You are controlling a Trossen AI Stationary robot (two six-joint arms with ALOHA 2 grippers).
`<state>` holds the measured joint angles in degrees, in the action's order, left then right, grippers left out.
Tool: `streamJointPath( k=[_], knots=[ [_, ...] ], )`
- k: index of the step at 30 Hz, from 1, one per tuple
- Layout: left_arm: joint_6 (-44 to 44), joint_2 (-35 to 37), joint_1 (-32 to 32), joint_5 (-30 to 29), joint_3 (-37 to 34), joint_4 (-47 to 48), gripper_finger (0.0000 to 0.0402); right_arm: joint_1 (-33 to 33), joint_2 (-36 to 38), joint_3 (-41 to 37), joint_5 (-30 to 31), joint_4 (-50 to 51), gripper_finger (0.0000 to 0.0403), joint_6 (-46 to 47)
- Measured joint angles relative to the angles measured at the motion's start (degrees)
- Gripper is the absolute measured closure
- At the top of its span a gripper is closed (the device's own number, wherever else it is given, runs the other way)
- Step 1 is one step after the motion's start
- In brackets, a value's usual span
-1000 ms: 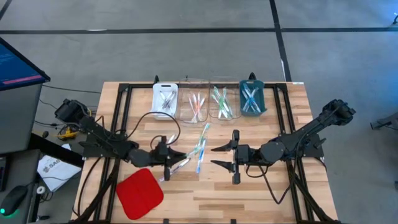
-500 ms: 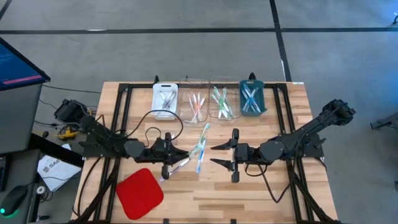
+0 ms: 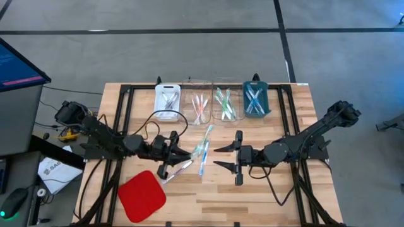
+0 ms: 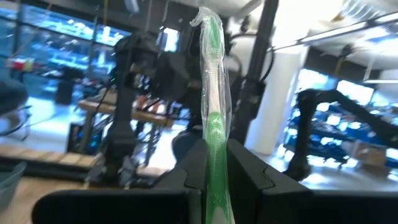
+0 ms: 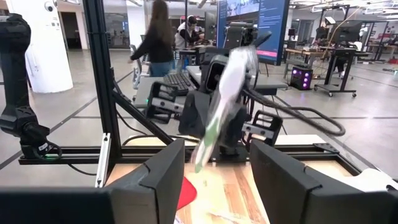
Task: Pick & Place Toothbrushes
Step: Put the green toothbrush into the right transparent bin
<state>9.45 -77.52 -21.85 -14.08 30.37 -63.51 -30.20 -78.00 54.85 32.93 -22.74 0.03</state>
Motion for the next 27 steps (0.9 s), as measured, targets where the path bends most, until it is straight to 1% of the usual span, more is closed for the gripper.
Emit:
streamJointPath(
  k=[4, 9, 13, 15, 23, 27],
  knots=[
    [0.7, 0.0, 2.1, 5.6, 0.3, -3.0, 0.0374, 0.3, 0.0, 0.0, 0.0, 0.0, 0.0222, 0.0],
    [1.5, 0.0, 4.5, 13.9, 3.3, -3.2, 0.0374, 1.5, 0.0, 0.0, 0.0, 0.0, 0.0213, 2.5],
    [0.8, 0.0, 6.1, 18.5, 6.5, -3.3, 0.0374, 2.6, -0.1, 0.0, 0.0, 0.0, 0.0204, 5.2],
    [0.2, 0.0, 7.0, 19.9, 7.7, -3.3, 0.0374, 2.9, -0.2, 0.0, 0.0, 0.0, 0.0201, 5.9],
    [-0.5, -0.1, 9.6, 19.7, 8.5, -3.0, 0.0374, 3.0, -0.1, 0.0, 0.0, 0.0, 0.0193, 5.9],
    [-0.7, -2.0, 10.0, 15.5, 8.7, -3.0, 0.0374, 3.3, -1.9, 0.1, 0.1, -2.0, 0.0193, 4.6]
  ],
)
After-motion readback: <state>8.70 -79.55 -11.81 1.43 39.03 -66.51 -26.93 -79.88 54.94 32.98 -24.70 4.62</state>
